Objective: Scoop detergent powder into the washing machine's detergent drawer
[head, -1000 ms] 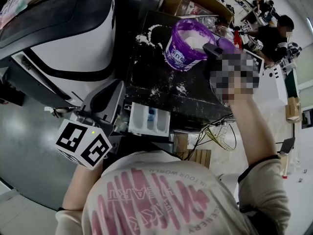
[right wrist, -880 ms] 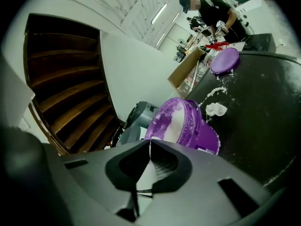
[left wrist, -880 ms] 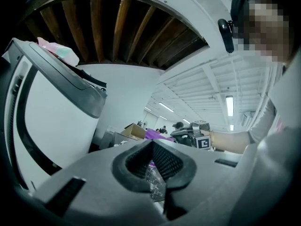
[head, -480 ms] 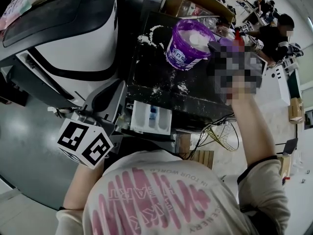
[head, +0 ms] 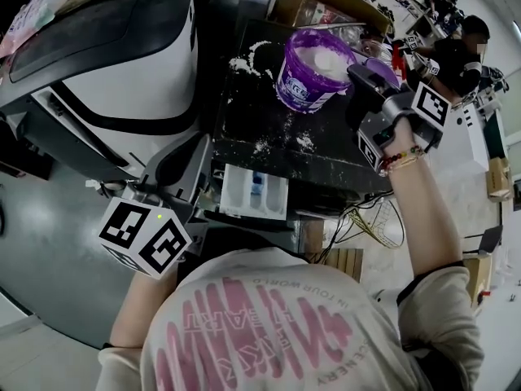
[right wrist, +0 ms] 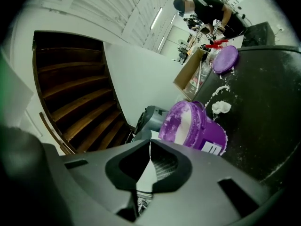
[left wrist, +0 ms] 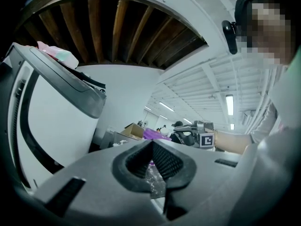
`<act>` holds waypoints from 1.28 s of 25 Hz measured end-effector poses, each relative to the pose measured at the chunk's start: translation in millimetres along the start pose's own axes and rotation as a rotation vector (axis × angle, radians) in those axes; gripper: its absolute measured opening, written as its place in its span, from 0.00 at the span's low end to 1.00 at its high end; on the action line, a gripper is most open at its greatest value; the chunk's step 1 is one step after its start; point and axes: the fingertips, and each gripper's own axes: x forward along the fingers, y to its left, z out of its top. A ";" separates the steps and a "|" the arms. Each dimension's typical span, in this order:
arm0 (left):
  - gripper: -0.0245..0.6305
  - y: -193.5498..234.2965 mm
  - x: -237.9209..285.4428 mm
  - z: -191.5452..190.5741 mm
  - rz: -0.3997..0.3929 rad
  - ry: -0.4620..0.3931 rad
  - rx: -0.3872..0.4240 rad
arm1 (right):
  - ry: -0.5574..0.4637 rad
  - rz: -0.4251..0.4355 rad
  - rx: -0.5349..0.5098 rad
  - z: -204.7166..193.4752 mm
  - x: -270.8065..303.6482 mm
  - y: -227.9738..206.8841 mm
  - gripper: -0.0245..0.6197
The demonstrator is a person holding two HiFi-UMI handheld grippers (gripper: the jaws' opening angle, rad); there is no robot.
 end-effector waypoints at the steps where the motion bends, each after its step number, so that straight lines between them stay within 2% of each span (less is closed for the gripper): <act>1: 0.04 -2.3 0.3 0.0 -0.005 -0.002 0.000 | 0.002 0.013 0.006 -2.1 -2.4 2.4 0.04; 12: 0.04 -21.3 -4.0 12.7 -0.062 -0.043 -0.006 | 0.073 0.107 0.058 -53.7 -32.1 20.7 0.04; 19: 0.04 -23.5 0.0 13.9 -0.092 -0.030 -0.003 | 0.088 0.113 0.092 -80.1 -43.9 20.1 0.04; 23: 0.04 -24.7 7.2 13.4 -0.129 0.005 0.011 | 0.050 0.103 0.128 -89.7 -51.6 13.3 0.04; 32: 0.04 -12.6 7.5 31.3 -0.250 0.073 0.028 | -0.114 0.067 0.240 -113.0 -64.0 0.8 0.04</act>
